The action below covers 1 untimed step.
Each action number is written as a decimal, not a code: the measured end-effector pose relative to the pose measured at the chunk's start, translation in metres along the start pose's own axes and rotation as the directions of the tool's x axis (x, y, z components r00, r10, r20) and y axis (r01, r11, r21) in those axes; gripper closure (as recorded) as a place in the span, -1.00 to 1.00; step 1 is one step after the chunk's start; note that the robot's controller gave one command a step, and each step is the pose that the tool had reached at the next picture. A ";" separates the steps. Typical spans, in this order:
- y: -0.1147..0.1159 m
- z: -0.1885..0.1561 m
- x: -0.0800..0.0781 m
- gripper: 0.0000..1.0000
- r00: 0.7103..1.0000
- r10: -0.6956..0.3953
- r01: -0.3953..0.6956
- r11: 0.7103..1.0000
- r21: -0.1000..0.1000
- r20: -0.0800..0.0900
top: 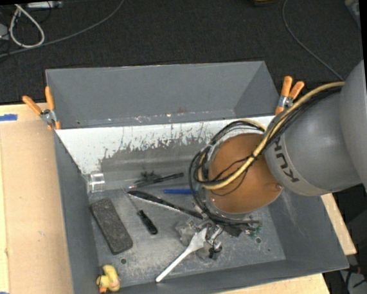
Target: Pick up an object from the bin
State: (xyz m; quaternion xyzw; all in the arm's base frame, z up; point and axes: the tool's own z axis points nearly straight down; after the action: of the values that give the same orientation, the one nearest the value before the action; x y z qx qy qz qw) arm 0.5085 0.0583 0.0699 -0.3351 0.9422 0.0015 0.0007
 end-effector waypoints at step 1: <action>0.000 0.000 0.000 1.00 1.000 0.000 0.000 1.000 0.000 0.000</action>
Offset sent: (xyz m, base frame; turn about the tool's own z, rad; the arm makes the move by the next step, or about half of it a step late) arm 0.0001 0.0000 0.0925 0.0005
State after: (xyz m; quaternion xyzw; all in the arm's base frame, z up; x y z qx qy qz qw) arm 0.5085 0.0583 0.0699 -0.3349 0.9423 0.0015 0.0007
